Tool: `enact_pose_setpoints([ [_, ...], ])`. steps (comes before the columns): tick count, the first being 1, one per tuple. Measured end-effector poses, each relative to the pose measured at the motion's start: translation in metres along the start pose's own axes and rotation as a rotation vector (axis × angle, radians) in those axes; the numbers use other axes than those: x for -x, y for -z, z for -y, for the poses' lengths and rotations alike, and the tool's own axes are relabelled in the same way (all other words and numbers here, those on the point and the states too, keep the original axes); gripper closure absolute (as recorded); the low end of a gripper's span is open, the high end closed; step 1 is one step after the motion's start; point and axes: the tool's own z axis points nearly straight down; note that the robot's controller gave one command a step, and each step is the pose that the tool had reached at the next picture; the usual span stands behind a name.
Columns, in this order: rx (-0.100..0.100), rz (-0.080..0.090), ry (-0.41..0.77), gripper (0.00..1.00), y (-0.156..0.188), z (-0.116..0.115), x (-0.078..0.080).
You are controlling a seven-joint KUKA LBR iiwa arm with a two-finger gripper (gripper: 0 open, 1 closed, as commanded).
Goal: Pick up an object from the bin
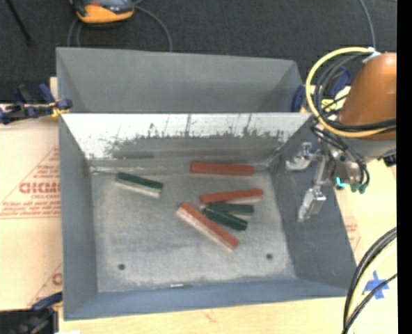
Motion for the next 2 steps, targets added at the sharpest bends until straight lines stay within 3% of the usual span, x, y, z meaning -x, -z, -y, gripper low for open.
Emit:
enact_pose_setpoints([
  [1, -0.001, 0.008, 0.003, 0.00, 0.005, -0.001, 0.002],
  [2, -0.004, 0.017, 0.007, 0.00, -0.035, -0.008, 0.012],
])
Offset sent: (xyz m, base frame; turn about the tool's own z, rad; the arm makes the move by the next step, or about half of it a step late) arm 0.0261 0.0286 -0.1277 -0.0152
